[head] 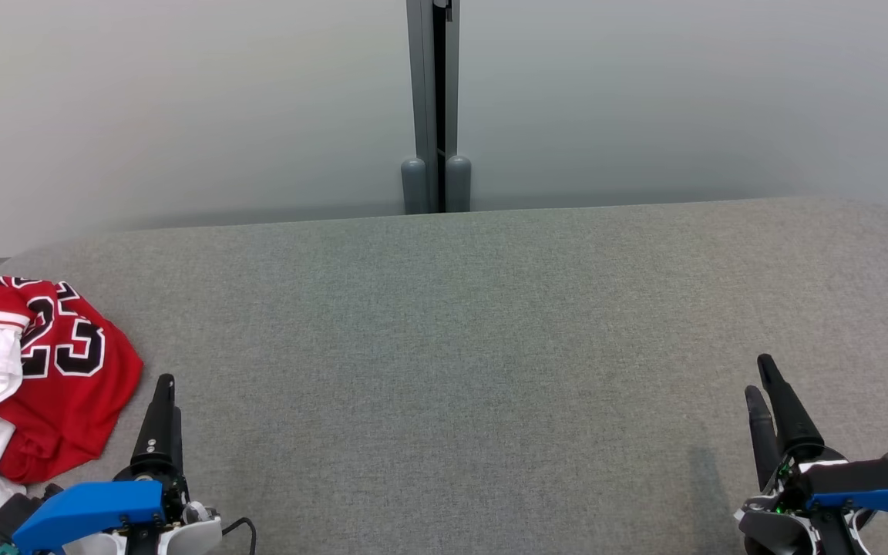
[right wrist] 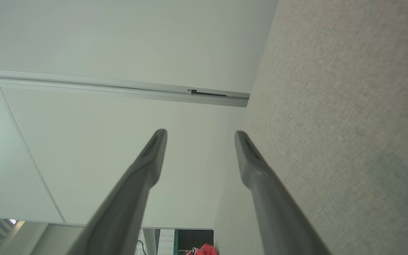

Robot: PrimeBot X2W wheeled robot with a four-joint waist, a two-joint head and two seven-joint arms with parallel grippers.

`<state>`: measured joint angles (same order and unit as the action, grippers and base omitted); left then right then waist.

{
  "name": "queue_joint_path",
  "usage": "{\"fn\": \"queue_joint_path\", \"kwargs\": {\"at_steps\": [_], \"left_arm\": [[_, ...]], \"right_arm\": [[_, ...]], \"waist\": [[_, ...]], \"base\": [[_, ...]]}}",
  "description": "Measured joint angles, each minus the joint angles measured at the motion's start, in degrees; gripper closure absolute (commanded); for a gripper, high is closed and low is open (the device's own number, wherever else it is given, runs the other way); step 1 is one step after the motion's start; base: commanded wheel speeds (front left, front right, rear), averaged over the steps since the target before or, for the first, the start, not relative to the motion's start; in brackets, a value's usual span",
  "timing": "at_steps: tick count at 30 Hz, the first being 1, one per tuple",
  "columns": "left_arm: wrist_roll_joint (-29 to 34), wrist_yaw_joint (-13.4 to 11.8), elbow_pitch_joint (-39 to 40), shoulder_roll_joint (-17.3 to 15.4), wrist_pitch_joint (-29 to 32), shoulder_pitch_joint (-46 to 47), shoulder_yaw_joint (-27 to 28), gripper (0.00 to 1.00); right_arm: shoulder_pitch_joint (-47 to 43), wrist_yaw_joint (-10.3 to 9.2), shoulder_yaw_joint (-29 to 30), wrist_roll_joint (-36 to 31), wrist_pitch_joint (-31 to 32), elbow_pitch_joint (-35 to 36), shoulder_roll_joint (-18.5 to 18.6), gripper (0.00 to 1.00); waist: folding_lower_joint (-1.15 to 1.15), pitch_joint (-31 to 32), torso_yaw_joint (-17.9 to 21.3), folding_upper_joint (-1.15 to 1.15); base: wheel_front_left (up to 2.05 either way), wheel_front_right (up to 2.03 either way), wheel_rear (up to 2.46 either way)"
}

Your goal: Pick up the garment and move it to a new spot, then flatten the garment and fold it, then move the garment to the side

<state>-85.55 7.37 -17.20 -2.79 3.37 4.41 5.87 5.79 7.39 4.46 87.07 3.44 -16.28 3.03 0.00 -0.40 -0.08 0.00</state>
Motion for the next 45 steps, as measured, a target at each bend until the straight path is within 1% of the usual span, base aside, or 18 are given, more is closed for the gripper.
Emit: {"fn": "queue_joint_path", "kwargs": {"at_steps": [15, 22, 30, 36, 45], "left_arm": [[19.64, 0.00, -1.45, 0.05, -3.57, 1.34, -1.53, 0.00], [28.14, -0.88, -2.44, -0.08, -5.12, 1.42, -2.66, 0.00], [36.02, -1.75, -3.46, -0.55, -6.65, 1.97, -3.75, 0.00], [41.17, -1.86, -4.12, -0.78, -7.88, 2.32, -5.17, 0.00], [48.21, -2.36, -5.17, -1.44, -9.49, 2.46, -7.36, 0.00]], "right_arm": [[1.72, 0.00, -1.27, -17.67, -3.61, -2.12, 0.13, 0.00], [2.27, 0.00, -1.81, -26.22, -5.12, -3.89, 0.10, 0.00], [3.39, 0.00, -2.18, -34.81, -6.81, -5.23, 0.00, 0.00], [3.85, 0.00, -2.08, -40.53, -7.84, -6.24, -0.11, 0.00], [4.29, 0.01, -0.24, -48.85, -9.51, -6.24, -0.34, 0.00]], "waist": [[0.00, -0.46, -0.13, 0.00], [0.00, -0.68, -0.12, 0.00], [0.01, -0.90, -0.12, 0.00], [0.00, -1.05, -0.16, 0.00], [0.00, -0.99, -0.29, 0.00]], "base": [[0.00, 0.00, 0.00], [0.00, 0.00, 0.00], [0.00, 0.00, 0.00], [0.00, 0.00, 0.00], [0.00, 0.00, 0.00]]}}
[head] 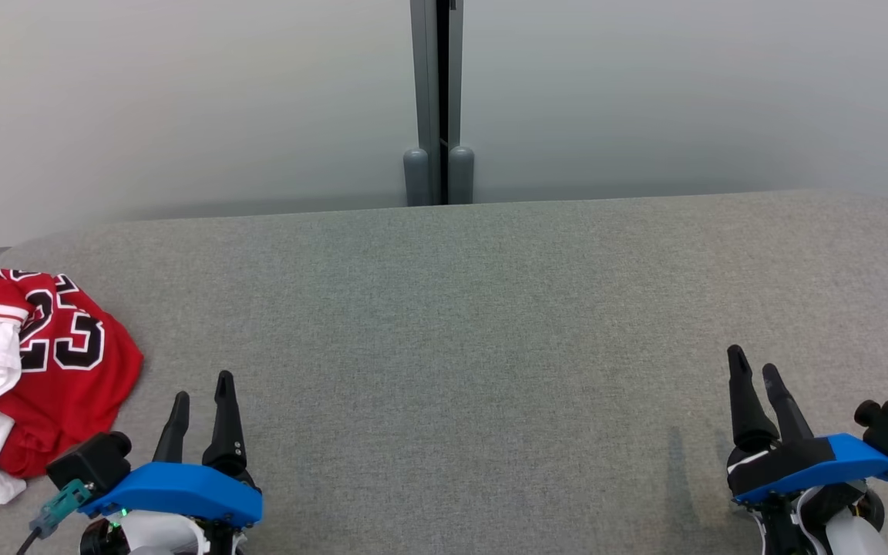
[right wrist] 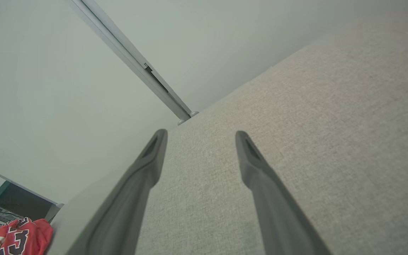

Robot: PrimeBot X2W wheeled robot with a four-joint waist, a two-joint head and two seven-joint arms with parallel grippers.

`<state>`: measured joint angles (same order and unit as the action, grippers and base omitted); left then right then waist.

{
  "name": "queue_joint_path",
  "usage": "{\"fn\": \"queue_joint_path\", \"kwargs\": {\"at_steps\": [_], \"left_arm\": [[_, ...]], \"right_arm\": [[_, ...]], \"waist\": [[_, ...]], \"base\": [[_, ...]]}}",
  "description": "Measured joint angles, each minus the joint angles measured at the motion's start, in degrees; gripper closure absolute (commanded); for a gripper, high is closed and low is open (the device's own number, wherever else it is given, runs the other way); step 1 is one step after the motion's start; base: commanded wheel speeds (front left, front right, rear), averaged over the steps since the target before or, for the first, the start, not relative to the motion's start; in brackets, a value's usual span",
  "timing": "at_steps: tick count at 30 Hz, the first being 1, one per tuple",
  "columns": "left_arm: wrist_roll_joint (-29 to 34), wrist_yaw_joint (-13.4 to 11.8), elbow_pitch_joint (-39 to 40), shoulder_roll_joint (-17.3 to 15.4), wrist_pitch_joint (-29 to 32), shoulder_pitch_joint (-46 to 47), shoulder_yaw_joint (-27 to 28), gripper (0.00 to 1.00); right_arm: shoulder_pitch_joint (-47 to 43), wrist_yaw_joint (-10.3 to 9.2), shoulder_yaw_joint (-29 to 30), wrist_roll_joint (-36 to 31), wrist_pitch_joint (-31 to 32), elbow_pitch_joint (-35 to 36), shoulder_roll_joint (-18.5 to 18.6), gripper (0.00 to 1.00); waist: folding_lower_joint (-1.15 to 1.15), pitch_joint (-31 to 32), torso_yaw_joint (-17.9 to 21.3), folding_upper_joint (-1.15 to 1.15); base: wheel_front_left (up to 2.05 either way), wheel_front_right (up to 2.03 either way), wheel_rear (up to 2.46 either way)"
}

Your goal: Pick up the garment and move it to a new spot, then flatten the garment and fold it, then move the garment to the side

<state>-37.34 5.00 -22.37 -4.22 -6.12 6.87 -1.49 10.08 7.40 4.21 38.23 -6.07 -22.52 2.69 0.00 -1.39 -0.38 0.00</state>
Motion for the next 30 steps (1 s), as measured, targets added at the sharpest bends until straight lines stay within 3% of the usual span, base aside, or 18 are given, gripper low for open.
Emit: {"fn": "queue_joint_path", "kwargs": {"at_steps": [8, 30], "left_arm": [[5.42, -1.91, 0.07, -0.15, -1.15, -0.88, -1.35, 0.00], [18.78, -4.25, 2.43, -2.18, -4.39, -0.02, -5.78, 0.00]], "right_arm": [[-0.34, 0.00, 0.04, -4.93, -1.16, 0.16, -0.03, 0.00], [-0.19, 0.02, -0.32, -19.23, -4.36, 2.78, -0.03, 0.00]], "waist": [[0.00, 0.28, -0.07, 0.00], [0.00, -0.19, 0.04, 0.00]], "base": [[0.00, 0.00, 0.00], [0.00, 0.00, 0.00]]}}
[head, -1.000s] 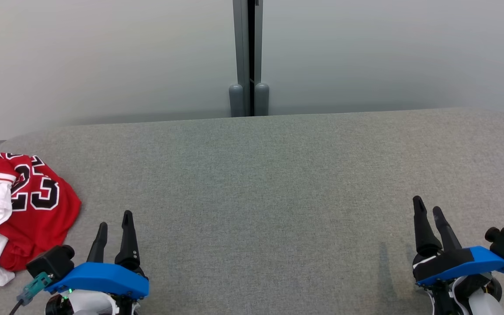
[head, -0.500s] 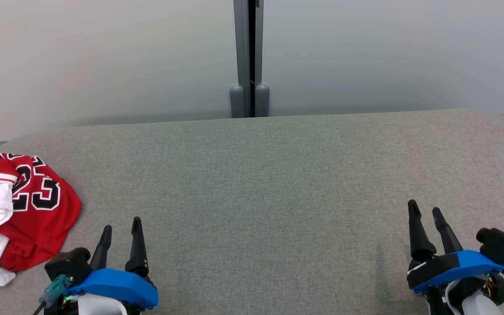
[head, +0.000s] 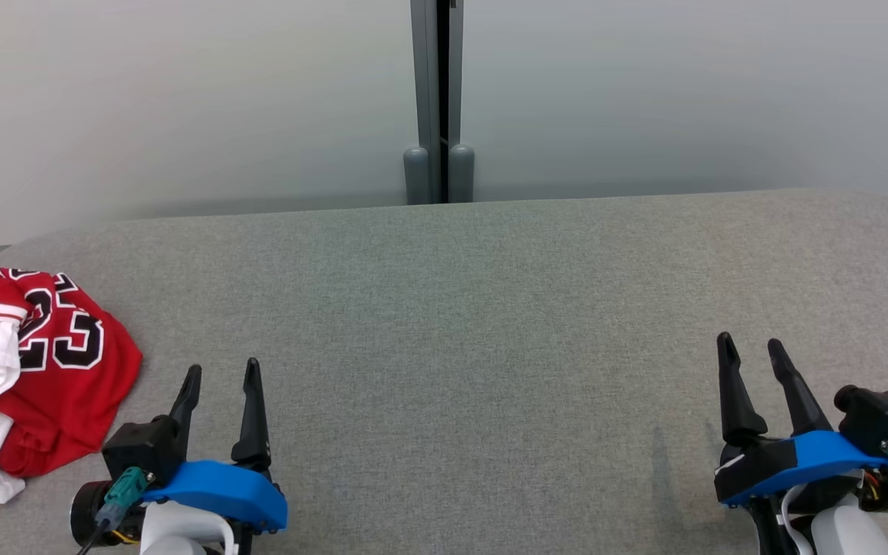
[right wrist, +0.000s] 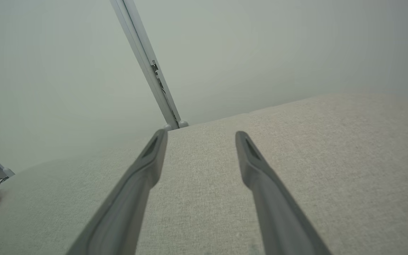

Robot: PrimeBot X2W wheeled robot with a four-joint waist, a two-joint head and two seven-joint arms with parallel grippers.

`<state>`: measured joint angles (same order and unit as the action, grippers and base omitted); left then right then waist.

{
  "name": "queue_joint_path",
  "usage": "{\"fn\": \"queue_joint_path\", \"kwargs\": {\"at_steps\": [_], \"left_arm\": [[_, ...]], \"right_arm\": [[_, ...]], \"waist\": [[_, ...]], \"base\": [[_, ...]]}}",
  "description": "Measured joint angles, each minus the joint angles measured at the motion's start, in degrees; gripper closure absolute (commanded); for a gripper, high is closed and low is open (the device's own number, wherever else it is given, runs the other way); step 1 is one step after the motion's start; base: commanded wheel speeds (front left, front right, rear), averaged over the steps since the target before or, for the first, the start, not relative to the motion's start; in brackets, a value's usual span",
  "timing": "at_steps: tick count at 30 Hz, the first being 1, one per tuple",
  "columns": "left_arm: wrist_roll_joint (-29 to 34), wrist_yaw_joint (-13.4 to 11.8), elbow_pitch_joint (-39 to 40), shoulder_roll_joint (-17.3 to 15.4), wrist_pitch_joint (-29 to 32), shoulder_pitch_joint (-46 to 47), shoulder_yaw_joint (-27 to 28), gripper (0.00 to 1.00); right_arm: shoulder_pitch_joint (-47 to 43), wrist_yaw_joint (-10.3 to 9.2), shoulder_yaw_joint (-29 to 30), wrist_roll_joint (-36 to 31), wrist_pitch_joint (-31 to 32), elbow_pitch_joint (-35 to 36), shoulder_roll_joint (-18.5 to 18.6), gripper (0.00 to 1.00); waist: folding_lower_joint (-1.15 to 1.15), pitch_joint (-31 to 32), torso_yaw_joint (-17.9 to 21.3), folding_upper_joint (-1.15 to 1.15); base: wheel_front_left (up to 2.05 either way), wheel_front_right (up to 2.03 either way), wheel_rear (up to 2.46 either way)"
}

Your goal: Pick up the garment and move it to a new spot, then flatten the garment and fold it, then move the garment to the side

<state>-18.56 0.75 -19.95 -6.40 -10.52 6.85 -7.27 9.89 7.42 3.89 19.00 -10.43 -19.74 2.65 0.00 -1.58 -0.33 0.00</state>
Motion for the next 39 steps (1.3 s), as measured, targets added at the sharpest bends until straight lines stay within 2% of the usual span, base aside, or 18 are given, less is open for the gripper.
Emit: {"fn": "queue_joint_path", "kwargs": {"at_steps": [11, 39], "left_arm": [[5.76, -1.75, 1.08, -0.56, -1.48, 0.41, -1.82, 0.00], [16.47, -2.77, -5.55, -0.09, -4.47, 0.13, -2.52, 0.00]], "right_arm": [[0.17, 0.05, 1.01, -7.10, -1.58, 2.53, 0.04, 0.00], [0.23, 0.07, -0.26, -20.68, -4.52, -4.46, 0.10, 0.00]], "waist": [[0.00, 0.10, 0.01, 0.00], [0.00, 0.54, -0.20, 0.00]], "base": [[0.00, 0.00, 0.00], [0.00, 0.00, 0.00]]}}
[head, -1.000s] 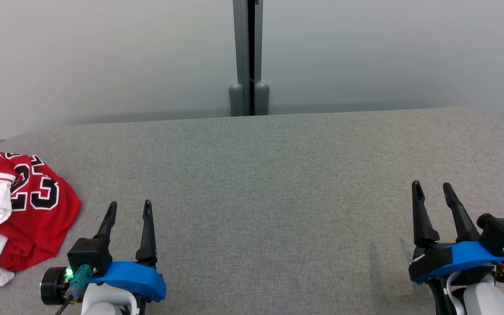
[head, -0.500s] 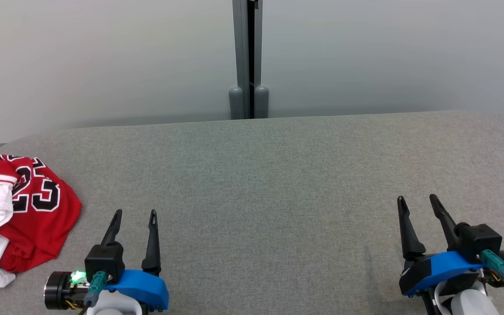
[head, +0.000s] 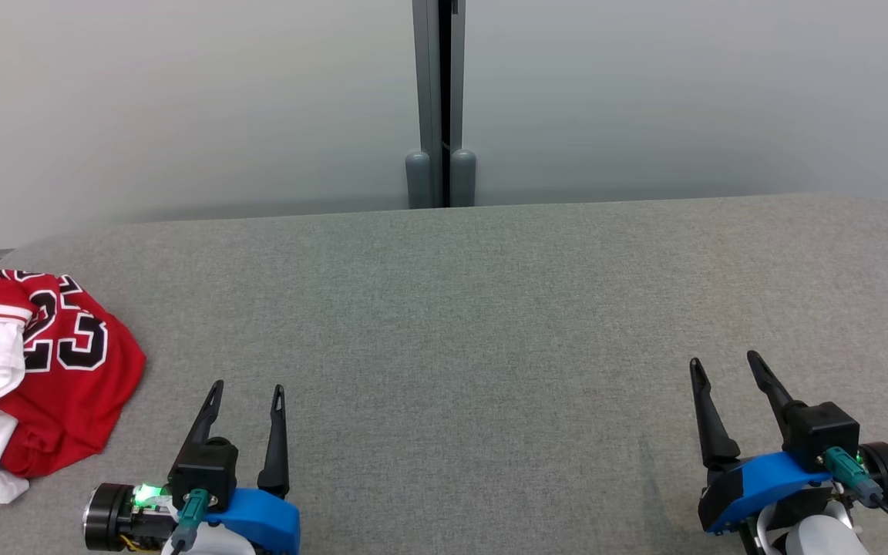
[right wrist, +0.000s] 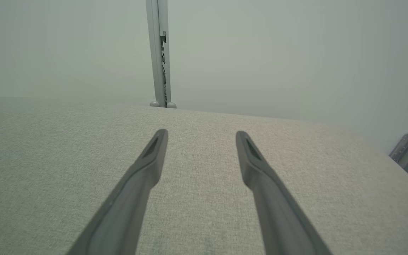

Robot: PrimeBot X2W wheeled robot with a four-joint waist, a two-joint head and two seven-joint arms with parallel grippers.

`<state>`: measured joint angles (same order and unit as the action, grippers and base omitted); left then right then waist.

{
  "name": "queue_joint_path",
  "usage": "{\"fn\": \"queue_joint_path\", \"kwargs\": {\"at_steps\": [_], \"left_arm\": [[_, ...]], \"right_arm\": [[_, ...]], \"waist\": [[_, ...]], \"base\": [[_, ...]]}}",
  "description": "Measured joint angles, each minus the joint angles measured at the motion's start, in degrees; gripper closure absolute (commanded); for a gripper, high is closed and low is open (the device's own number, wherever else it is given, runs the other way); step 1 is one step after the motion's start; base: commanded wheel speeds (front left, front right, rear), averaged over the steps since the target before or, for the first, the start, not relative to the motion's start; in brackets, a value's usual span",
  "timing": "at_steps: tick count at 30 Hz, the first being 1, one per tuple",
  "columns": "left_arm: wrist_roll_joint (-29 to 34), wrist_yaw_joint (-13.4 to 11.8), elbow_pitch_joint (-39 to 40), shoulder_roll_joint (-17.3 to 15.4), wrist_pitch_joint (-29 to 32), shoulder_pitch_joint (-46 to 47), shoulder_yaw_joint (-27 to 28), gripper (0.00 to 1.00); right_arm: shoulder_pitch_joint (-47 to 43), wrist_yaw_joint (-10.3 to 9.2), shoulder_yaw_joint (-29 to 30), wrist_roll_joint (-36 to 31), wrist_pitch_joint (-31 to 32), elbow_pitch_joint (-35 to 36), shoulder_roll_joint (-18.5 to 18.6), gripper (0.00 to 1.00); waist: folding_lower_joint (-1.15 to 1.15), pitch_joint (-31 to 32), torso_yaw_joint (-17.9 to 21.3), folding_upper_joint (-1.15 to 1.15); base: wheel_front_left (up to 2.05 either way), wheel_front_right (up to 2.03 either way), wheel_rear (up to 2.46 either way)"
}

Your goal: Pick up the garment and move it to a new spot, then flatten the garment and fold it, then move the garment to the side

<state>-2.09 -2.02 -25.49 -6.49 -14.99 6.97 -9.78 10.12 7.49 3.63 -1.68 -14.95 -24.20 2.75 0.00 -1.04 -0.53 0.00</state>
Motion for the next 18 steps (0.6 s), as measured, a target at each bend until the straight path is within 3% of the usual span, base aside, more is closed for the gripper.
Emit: {"fn": "queue_joint_path", "kwargs": {"at_steps": [8, 18], "left_arm": [[0.05, 0.02, -0.26, 0.38, -0.01, -0.02, 0.64, 0.00], [-0.08, 0.54, -0.58, 0.45, -0.02, -0.73, 1.72, 0.00]], "right_arm": [[0.02, 0.00, -0.19, 0.23, -0.02, 0.33, 0.02, 0.00], [-0.05, 0.00, -1.14, 1.76, -0.02, 0.33, 0.04, 0.00]], "waist": [[0.00, 0.03, -1.41, 0.00], [0.00, 0.57, -7.82, 0.00]], "base": [[0.00, 0.00, 0.00], [0.00, 0.00, 0.00]]}}
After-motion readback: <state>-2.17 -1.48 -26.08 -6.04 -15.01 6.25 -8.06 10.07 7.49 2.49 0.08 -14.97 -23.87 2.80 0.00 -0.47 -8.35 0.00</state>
